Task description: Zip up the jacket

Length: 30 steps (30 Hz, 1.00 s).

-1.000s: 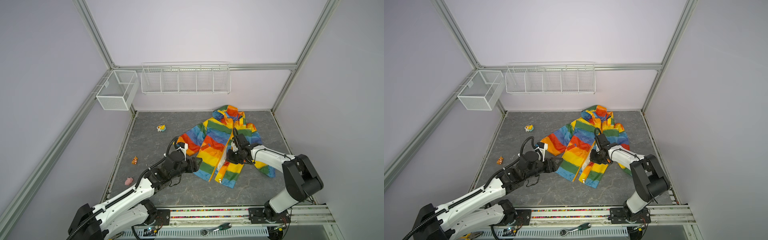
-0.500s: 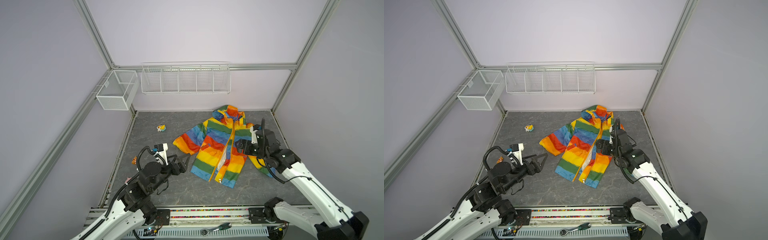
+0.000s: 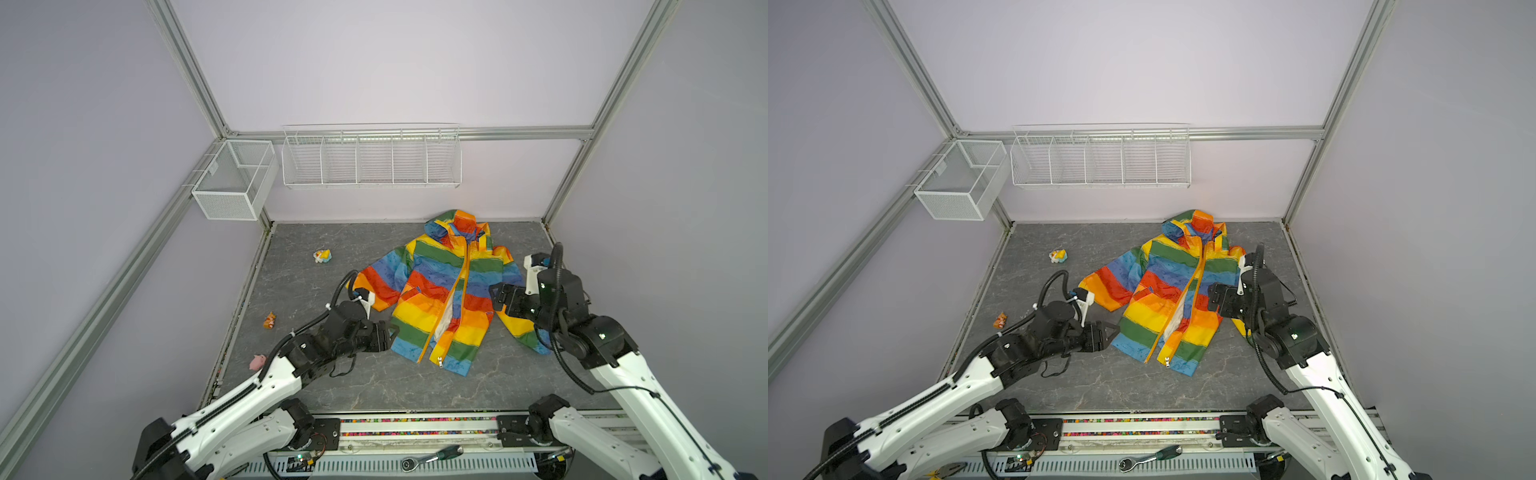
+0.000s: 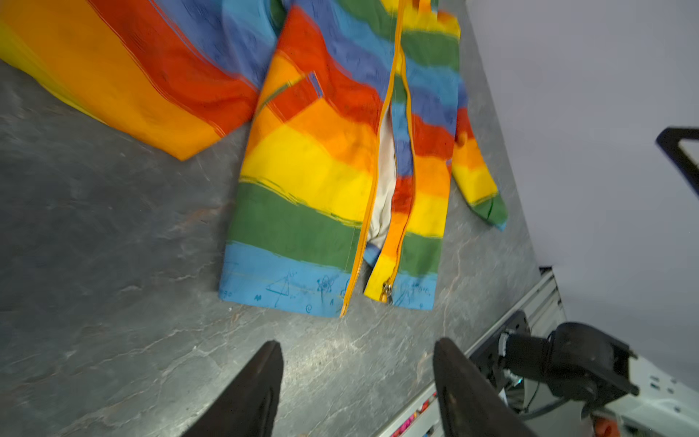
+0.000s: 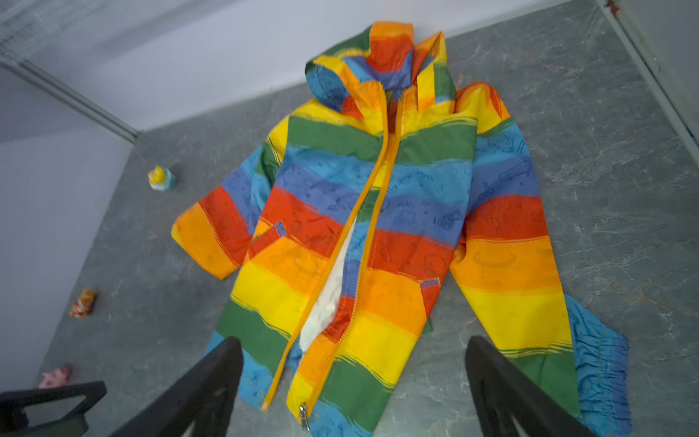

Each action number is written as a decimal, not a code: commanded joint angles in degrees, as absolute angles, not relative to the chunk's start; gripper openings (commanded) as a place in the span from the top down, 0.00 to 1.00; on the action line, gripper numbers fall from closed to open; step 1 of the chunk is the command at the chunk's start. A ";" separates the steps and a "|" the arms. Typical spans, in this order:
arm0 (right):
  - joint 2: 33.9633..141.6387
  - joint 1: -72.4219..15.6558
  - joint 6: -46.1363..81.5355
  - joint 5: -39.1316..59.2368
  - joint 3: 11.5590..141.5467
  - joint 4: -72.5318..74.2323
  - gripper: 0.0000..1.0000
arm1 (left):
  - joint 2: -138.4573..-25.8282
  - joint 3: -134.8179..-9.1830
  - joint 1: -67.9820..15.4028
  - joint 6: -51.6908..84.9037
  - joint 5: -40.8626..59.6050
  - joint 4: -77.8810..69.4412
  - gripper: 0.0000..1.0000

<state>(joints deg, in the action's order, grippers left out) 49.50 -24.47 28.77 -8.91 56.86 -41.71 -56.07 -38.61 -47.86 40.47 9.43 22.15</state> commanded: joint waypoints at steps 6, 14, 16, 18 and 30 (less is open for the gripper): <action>51.98 -24.35 34.98 8.29 42.36 -35.86 0.13 | -66.76 -39.42 -49.93 41.02 19.68 11.94 0.42; 57.51 -28.83 44.38 15.01 33.84 -22.46 0.28 | -74.50 -35.86 -50.36 50.78 20.81 8.51 0.43; 59.77 -31.05 46.03 14.27 34.56 -20.43 0.31 | -75.62 -33.25 -50.36 54.41 20.97 4.18 0.44; 62.40 -32.88 47.95 13.76 35.39 -18.53 0.33 | -75.79 -31.73 -50.36 56.28 19.83 0.96 0.46; 81.86 -41.18 56.28 13.45 41.58 -8.14 0.54 | -78.27 -37.05 -49.19 52.31 12.07 9.03 0.69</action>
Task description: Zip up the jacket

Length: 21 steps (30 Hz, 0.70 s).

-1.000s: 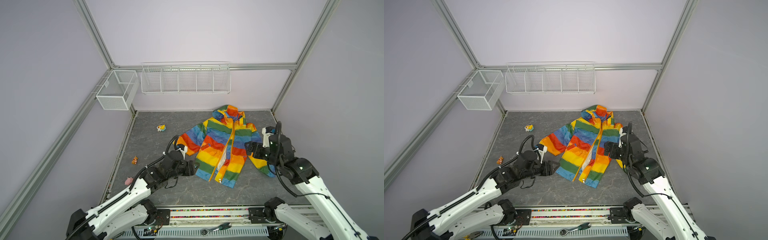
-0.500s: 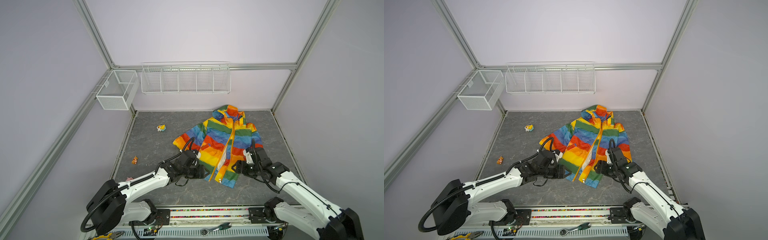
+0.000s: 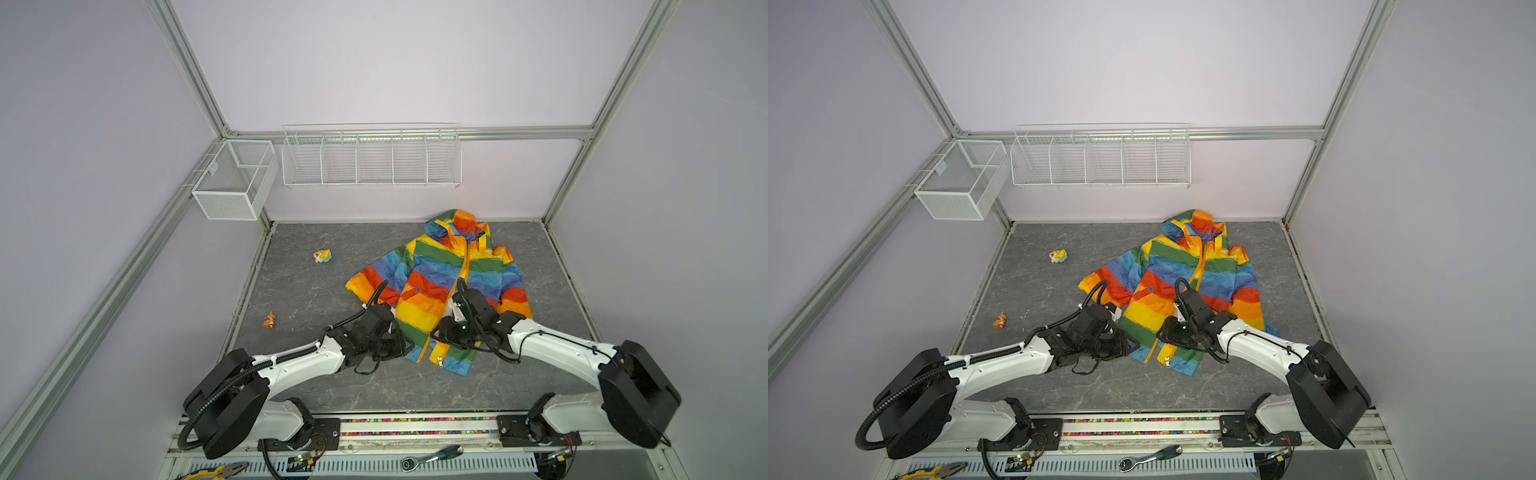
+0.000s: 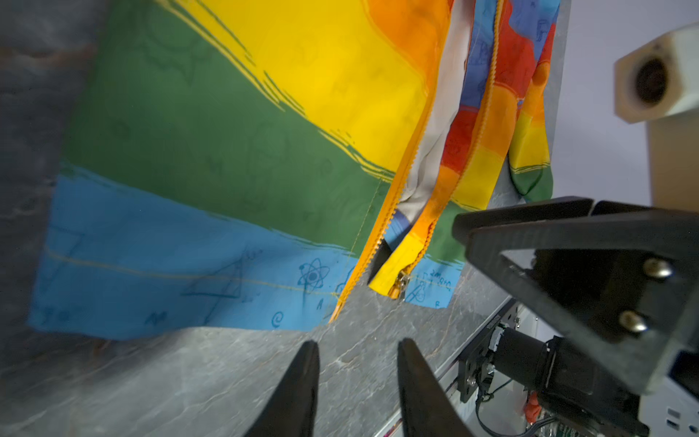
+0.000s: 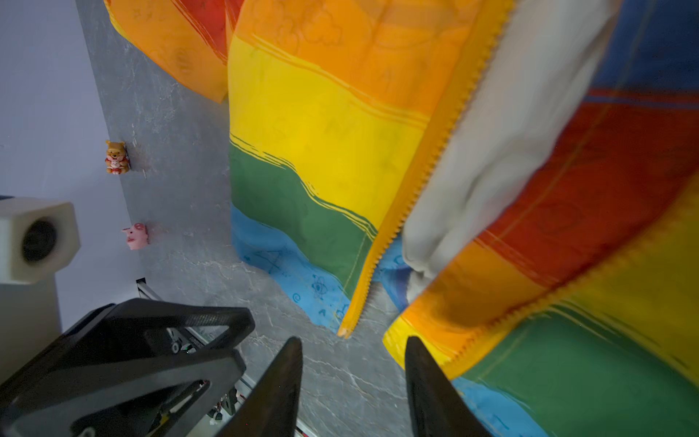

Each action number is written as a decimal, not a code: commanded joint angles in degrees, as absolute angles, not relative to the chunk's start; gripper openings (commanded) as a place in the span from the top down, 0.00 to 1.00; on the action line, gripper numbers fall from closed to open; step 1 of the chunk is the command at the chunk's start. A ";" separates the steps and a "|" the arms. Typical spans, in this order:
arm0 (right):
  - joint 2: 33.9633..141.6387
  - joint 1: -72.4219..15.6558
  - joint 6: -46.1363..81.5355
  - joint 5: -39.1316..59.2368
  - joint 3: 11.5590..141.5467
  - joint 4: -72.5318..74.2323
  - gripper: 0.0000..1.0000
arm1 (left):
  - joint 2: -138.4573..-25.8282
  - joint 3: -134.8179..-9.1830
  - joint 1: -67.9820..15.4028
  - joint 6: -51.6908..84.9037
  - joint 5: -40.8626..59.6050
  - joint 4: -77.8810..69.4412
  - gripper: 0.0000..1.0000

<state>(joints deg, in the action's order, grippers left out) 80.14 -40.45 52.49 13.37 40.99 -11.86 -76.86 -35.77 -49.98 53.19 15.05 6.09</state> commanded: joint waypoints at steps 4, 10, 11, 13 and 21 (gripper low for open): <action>84.38 -41.95 57.22 12.82 41.53 -7.02 0.55 | -80.64 -35.36 -47.55 52.30 12.88 6.20 0.77; 86.80 -42.83 58.42 12.75 40.96 -5.03 0.57 | -83.17 -34.34 -47.44 52.29 13.01 4.19 0.83; 87.07 -43.00 58.59 12.66 40.94 -4.82 0.57 | -83.44 -34.14 -47.46 52.37 13.15 3.86 0.83; 87.61 -43.45 59.05 12.44 40.49 -4.10 0.58 | -83.74 -33.53 -47.46 52.65 13.23 3.19 0.85; 89.64 -44.91 61.16 12.83 38.59 -0.38 0.62 | -83.41 -31.51 -47.46 53.31 13.24 2.13 0.87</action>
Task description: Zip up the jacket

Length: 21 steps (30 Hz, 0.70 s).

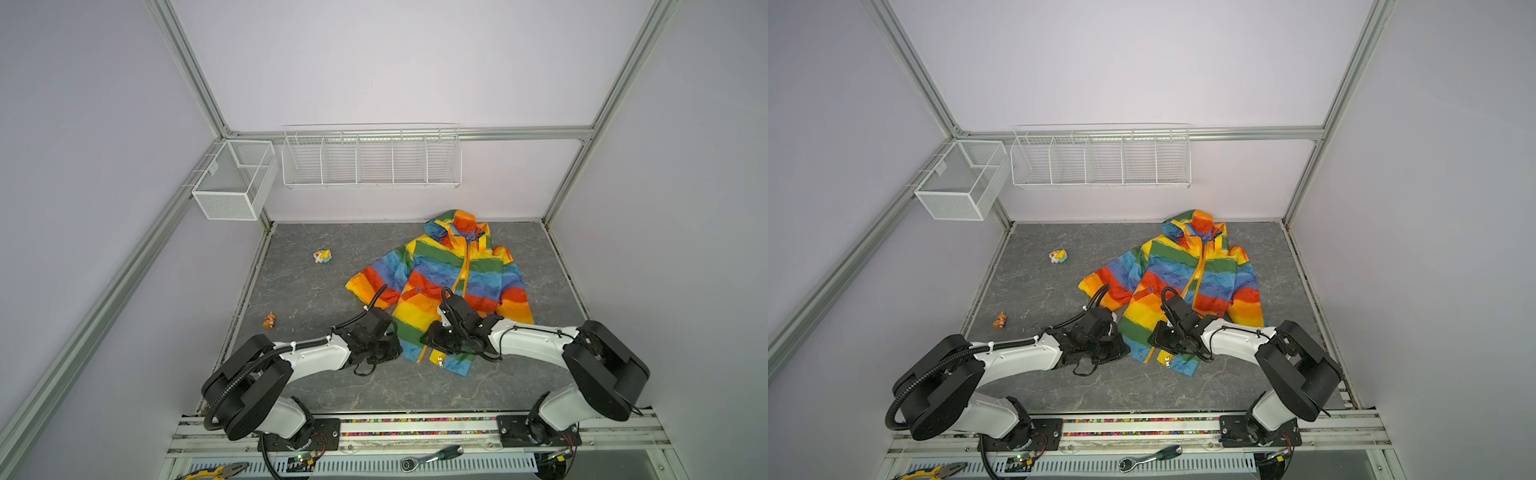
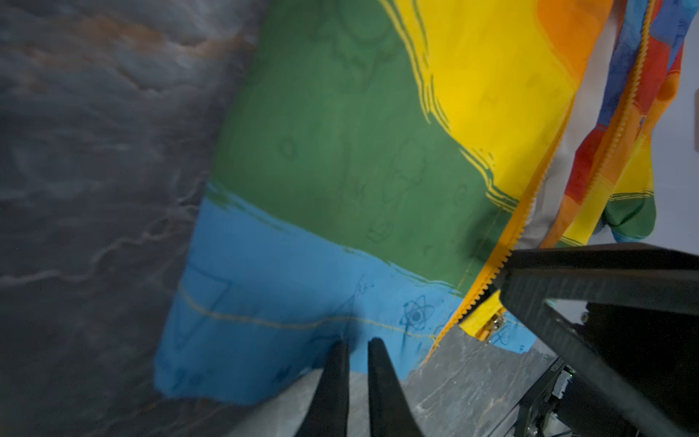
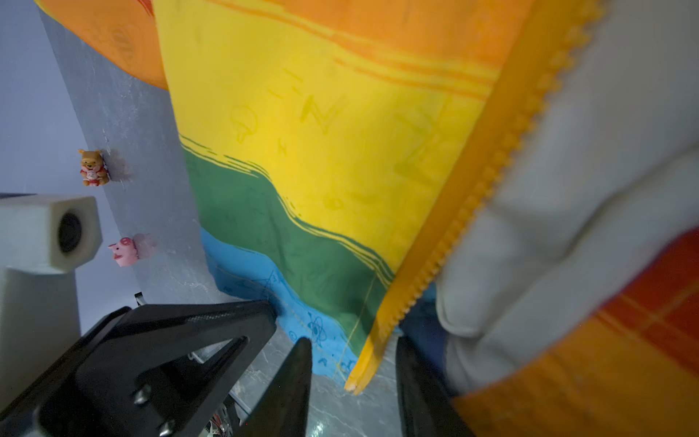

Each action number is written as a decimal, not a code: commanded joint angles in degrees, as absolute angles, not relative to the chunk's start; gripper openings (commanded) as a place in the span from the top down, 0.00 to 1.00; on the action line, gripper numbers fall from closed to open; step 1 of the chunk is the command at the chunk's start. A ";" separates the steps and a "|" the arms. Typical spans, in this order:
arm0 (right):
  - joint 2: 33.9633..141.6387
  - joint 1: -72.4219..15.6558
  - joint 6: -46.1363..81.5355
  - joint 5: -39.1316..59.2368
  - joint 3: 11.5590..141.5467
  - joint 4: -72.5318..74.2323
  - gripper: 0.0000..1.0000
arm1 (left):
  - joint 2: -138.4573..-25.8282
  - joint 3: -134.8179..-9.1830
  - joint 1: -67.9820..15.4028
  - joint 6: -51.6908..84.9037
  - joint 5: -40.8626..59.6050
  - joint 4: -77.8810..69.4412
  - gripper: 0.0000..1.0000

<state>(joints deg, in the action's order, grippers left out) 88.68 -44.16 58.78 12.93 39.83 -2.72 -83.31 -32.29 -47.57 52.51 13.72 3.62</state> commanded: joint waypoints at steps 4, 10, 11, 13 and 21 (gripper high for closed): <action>90.09 -46.09 61.94 12.83 38.30 0.74 0.63 | -83.39 -30.70 -47.46 53.92 13.39 0.94 0.88; 89.99 -47.79 62.75 12.40 37.95 1.75 0.66 | -83.21 -29.47 -47.46 54.69 13.67 -0.45 0.89; 90.13 -47.96 62.75 12.39 37.88 1.84 0.67 | -83.13 -29.31 -47.46 54.84 13.64 -0.59 0.89; 90.48 -48.17 63.00 12.48 37.80 2.34 0.69 | -83.06 -29.22 -47.44 54.71 13.72 -0.64 0.89; 90.64 -48.34 63.51 12.51 37.42 2.85 0.84 | -80.08 -29.48 -47.44 55.11 14.03 1.08 0.80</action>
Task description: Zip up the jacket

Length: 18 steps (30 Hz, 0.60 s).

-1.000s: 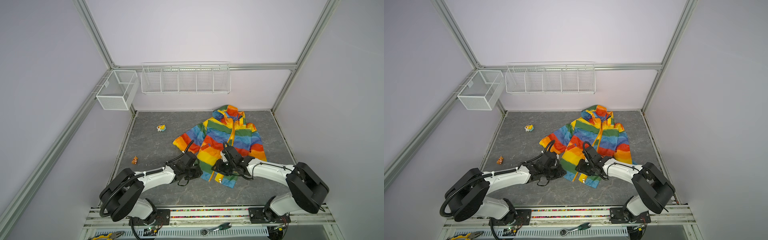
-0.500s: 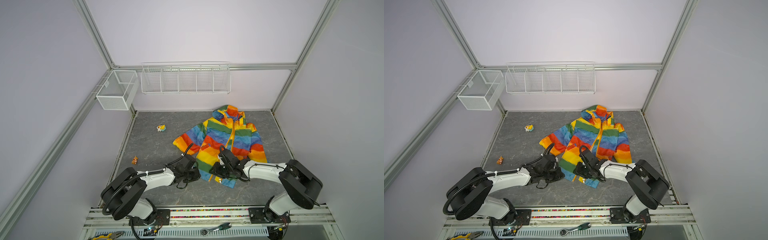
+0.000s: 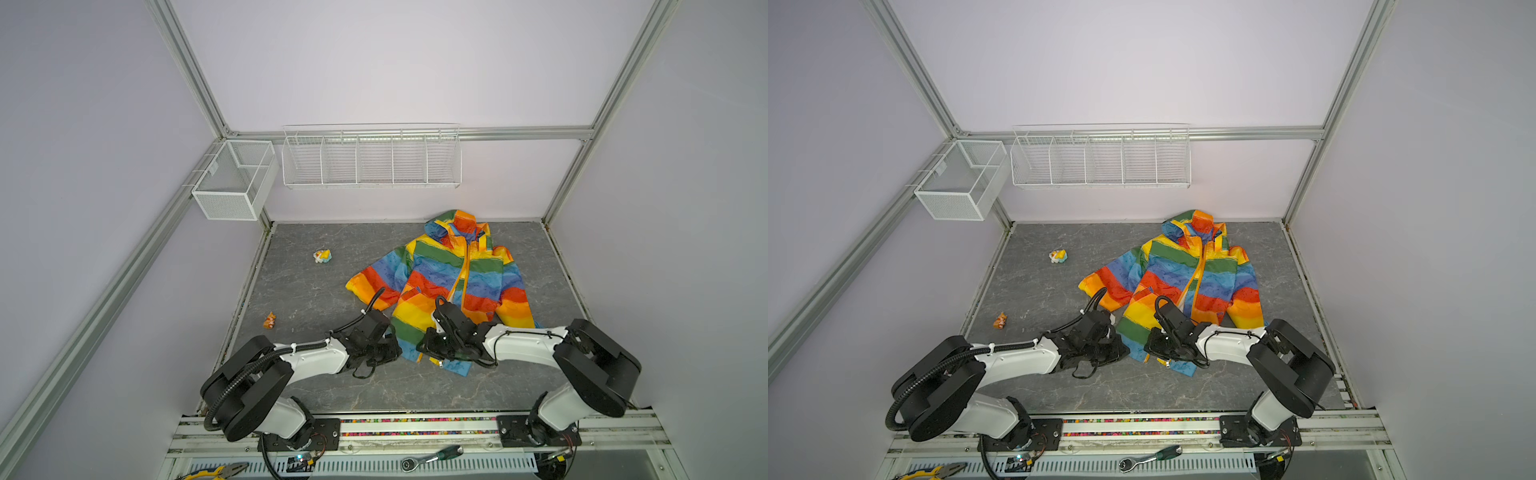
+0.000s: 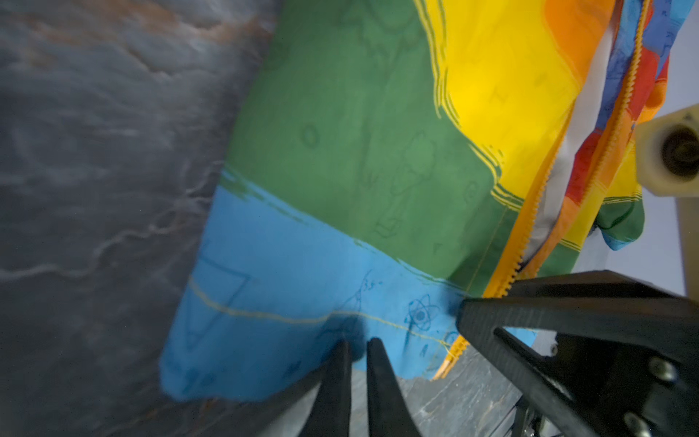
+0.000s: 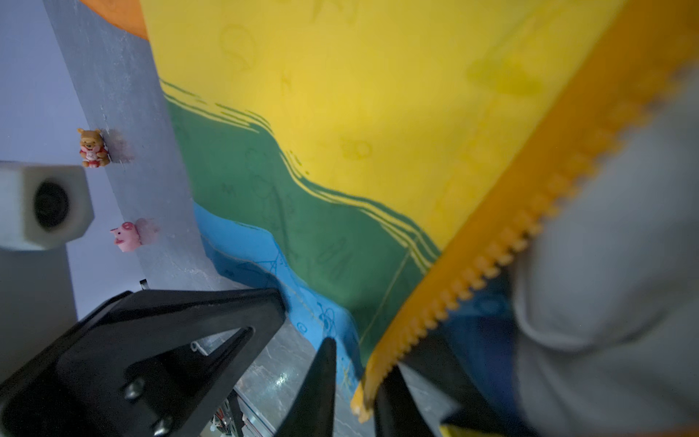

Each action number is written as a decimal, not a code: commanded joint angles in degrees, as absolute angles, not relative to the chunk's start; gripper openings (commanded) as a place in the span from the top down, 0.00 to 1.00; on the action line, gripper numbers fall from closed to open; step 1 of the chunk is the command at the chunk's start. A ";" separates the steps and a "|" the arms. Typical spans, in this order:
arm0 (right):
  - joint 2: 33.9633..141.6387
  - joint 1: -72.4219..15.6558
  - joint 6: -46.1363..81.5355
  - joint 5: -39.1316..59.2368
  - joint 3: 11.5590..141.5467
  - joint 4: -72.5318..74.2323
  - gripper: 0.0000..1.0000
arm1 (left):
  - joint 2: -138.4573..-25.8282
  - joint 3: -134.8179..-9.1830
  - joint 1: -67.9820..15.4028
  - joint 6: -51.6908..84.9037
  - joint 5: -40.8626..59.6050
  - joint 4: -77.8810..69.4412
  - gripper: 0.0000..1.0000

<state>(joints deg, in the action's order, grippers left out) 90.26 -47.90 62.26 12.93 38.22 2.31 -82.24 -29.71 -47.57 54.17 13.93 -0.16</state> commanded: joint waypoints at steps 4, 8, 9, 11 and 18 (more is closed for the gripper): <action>89.51 -48.17 62.40 12.39 38.90 0.48 0.93 | -73.91 -29.78 -47.46 57.49 15.13 4.77 0.49; 88.82 -47.79 61.31 12.93 40.82 -1.41 0.93 | -68.55 -27.77 -47.46 62.52 17.97 4.54 0.38; 88.77 -47.57 61.40 13.45 41.11 -1.33 0.93 | -67.71 -26.25 -47.46 65.32 18.79 2.09 0.37; 88.85 -47.16 61.91 14.56 41.48 -0.46 0.93 | -67.30 -22.70 -47.46 69.40 20.37 -5.38 0.37; 89.89 -45.40 66.42 19.37 39.91 6.36 0.93 | -70.29 -17.12 -47.55 77.68 19.57 -22.17 0.38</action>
<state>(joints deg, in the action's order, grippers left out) 90.24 -46.24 63.13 16.60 40.53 2.22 -69.80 -17.43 -47.59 72.49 19.55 -12.69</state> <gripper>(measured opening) 0.070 0.625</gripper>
